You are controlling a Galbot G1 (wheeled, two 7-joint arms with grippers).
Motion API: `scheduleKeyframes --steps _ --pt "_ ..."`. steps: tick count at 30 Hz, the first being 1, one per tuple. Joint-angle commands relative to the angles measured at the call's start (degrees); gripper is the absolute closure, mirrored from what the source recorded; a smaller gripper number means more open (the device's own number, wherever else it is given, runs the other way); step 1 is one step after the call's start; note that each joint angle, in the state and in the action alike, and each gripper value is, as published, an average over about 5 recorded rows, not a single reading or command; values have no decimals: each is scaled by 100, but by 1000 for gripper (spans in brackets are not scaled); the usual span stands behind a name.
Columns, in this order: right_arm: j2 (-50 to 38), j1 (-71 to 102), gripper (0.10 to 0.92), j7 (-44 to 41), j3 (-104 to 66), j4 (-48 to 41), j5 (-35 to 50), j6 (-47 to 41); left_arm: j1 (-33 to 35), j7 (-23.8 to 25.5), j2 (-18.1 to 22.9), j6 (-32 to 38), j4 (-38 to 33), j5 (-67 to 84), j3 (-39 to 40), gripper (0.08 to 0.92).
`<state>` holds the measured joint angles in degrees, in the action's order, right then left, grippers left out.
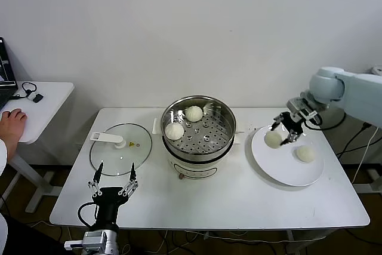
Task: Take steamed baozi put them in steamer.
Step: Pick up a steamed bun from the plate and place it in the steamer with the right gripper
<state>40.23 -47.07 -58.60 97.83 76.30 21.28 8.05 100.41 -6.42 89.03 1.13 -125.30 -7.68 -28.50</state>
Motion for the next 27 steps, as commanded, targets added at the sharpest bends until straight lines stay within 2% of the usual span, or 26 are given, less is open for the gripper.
scheduleKeyframes --steps 1,12,23,27 --pt "1002 -1417 427 263 499 642 217 1171 -33 4 -18 -38 -7 45 1 177" --pt "1708 -1098 423 793 159 707 -125 2486 -75 3 -12 -61 32 44 22 177" --pt "2274 113 398 1024 -268 -345 -976 3250 -48 1 -6 -61 23 42 6 177" --pt "2630 465 378 1032 -439 -808 -1040 3358 -29 0 -12 -58 32 51 -16 177"
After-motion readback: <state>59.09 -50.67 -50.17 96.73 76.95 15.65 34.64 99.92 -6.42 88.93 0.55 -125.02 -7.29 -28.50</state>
